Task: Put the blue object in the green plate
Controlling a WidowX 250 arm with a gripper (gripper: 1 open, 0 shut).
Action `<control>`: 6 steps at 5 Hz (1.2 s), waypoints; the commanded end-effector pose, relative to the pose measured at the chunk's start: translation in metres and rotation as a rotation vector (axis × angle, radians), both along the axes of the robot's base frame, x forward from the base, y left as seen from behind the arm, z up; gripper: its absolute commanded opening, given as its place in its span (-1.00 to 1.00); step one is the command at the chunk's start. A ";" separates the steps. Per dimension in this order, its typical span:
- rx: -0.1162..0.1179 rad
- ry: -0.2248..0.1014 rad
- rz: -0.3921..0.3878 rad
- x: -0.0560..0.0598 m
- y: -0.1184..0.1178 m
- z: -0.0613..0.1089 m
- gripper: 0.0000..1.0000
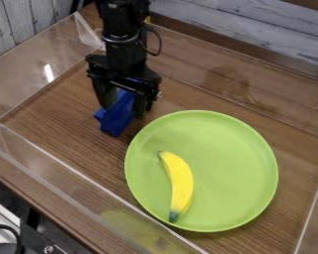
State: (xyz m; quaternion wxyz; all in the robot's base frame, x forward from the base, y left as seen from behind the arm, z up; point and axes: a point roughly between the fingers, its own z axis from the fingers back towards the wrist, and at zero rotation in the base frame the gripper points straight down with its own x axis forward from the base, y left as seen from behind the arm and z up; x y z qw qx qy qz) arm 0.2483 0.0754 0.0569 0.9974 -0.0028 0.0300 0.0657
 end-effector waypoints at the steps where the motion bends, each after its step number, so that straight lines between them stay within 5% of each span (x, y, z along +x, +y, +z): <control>1: 0.000 -0.014 0.010 0.002 0.004 -0.002 1.00; 5: -0.023 -0.017 0.028 0.006 0.009 -0.019 1.00; 6: -0.025 -0.018 0.027 0.007 0.008 -0.021 -1.00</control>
